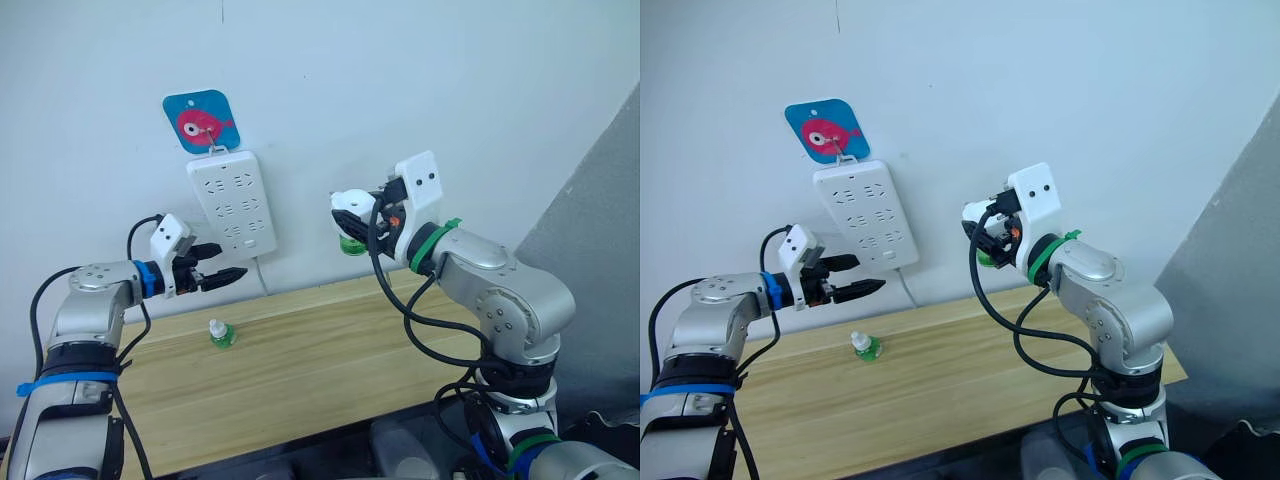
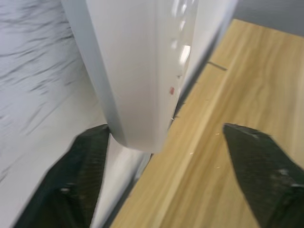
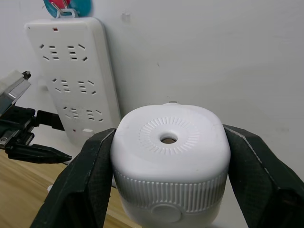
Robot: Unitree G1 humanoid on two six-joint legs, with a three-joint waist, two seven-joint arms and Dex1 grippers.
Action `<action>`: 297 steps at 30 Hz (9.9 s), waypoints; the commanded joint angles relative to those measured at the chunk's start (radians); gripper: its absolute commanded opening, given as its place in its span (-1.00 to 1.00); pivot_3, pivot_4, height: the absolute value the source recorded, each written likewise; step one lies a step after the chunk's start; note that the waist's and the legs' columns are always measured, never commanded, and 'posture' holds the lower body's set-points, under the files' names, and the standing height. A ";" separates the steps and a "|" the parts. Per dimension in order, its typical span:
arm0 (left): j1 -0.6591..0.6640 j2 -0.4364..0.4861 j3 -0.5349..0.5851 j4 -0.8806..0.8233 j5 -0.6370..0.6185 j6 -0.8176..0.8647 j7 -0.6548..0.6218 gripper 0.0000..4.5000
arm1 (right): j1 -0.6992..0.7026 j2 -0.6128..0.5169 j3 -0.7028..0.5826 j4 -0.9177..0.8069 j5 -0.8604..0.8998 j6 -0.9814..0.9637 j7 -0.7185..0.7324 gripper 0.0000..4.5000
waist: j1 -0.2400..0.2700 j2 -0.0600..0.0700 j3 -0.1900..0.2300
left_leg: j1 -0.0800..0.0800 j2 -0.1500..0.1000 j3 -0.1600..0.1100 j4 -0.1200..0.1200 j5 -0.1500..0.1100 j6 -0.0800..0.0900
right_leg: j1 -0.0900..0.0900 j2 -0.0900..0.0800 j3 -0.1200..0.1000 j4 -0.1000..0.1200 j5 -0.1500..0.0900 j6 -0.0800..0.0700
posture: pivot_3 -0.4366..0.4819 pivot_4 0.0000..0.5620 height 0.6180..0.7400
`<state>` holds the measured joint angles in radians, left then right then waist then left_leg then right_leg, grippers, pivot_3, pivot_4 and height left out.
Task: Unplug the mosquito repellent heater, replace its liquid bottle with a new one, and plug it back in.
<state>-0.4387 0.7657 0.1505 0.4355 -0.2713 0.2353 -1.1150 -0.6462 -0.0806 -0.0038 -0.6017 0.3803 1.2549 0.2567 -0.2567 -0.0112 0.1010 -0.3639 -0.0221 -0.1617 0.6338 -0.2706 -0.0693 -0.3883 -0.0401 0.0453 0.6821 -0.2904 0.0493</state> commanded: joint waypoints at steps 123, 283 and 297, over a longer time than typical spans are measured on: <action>-0.034 -0.393 -0.100 -0.775 -0.510 0.387 0.423 -0.01 | 0.179 -0.032 -0.010 0.030 1.409 -0.785 -0.935 0.33 | 0.039 0.016 0.010 | 0.000 0.001 0.010 0.002 0.000 0.001 | 0.002 0.005 0.003 -0.002 0.001 -0.001 | -0.58 -0.76 1.00; 0.009 -0.289 -0.230 -0.345 0.068 -1.034 -0.030 0.85 | -0.004 -0.669 0.063 0.636 1.592 0.097 -0.060 0.37 | 0.115 0.008 0.017 | -0.001 0.014 0.029 0.011 -0.002 0.004 | 0.001 0.024 0.027 -0.005 0.006 0.002 | -0.40 -0.76 1.00; -0.020 -0.274 -0.297 -0.310 0.110 -1.091 0.066 -0.01 | -0.002 -0.666 0.057 0.631 1.592 0.100 -0.060 0.37 | 0.116 0.008 0.017 | -0.001 0.014 0.028 0.011 -0.002 0.004 | 0.001 0.024 0.026 -0.004 0.006 0.002 | -0.41 -0.74 1.00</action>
<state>-0.4416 0.4873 -0.1392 0.1560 -0.1478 -0.8514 -1.0737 -0.6416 -0.7467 0.0832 0.0498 1.9452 1.3618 0.1911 -0.1406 -0.0029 0.1182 -0.3651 -0.0082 -0.1335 0.6446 -0.2722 -0.0655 -0.3876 -0.0157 0.0718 0.6779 -0.2848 0.0515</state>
